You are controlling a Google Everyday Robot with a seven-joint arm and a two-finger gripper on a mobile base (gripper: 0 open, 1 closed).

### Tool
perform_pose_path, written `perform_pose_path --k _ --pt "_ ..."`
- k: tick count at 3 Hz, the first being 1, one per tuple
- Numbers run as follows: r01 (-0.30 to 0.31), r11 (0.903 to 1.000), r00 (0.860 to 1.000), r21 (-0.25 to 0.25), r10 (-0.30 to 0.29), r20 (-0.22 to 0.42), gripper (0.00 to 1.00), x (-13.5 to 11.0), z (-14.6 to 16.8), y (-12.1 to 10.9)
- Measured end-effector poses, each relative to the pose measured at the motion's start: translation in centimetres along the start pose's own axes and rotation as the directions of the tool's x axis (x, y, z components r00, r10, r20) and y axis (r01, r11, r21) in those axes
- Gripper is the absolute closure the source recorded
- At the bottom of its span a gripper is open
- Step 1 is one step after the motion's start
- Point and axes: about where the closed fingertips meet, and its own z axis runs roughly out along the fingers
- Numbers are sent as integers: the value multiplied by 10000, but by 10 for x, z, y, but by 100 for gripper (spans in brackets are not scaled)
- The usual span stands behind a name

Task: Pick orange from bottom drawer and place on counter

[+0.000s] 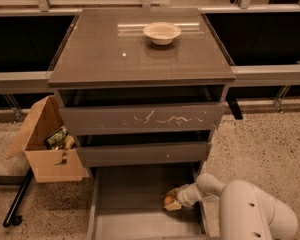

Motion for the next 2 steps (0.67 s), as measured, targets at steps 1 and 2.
perform_pose_path --k 1,2 --pt "470 9989 9976 -3 -469 504 96 -15 -17 9" --pt "1473 9891 9754 -58 -1443 1667 100 -45 -65 29"
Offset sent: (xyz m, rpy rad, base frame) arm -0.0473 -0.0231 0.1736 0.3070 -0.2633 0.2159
